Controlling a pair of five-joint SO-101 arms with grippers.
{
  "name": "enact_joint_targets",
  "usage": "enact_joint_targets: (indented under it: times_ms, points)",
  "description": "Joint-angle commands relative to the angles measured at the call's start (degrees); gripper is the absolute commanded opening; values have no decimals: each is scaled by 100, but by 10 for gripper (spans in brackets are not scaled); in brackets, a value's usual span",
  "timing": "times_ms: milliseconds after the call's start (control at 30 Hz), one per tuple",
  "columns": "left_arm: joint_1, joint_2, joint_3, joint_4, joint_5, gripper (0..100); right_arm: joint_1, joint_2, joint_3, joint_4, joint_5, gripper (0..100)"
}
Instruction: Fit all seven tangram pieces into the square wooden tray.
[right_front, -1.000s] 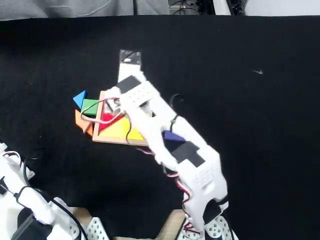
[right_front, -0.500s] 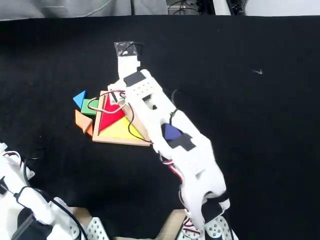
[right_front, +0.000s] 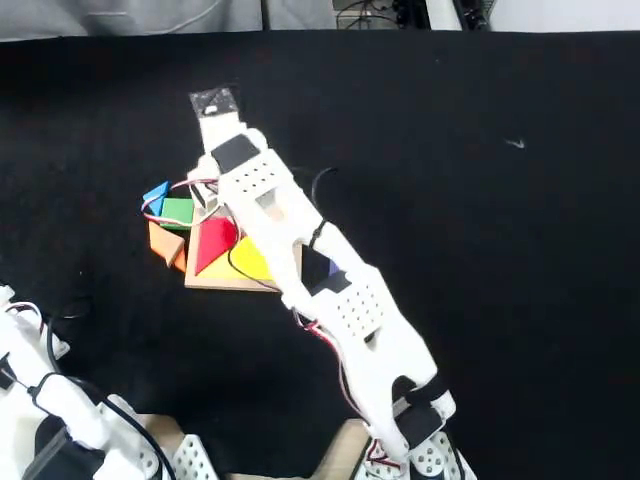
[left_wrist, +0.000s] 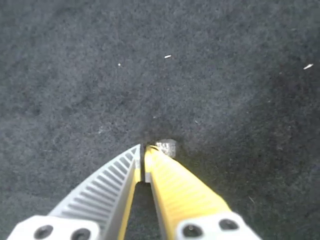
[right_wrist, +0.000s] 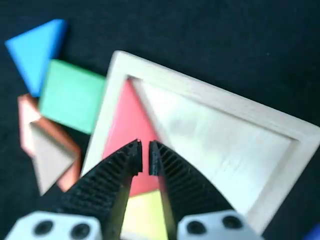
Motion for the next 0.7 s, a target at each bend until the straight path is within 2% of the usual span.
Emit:
enact_joint_targets:
  times_ms: [0,167,267,500,667]
  points:
    - [75,-18,-31,-105,44,30,79,-127,-1068,686,79,11]
    - [75,-26,-31,-97,44,30,185,-127,-2281,1670,492,11]
    - [75,-35,-31,-79,44,30,264,-154,-2615,1705,905,11]
    - [57,-44,-31,-79,44,30,316,-356,-2527,1714,1231,10]
    - [40,-44,-31,-79,44,30,316,-1499,-1833,1705,1618,10]
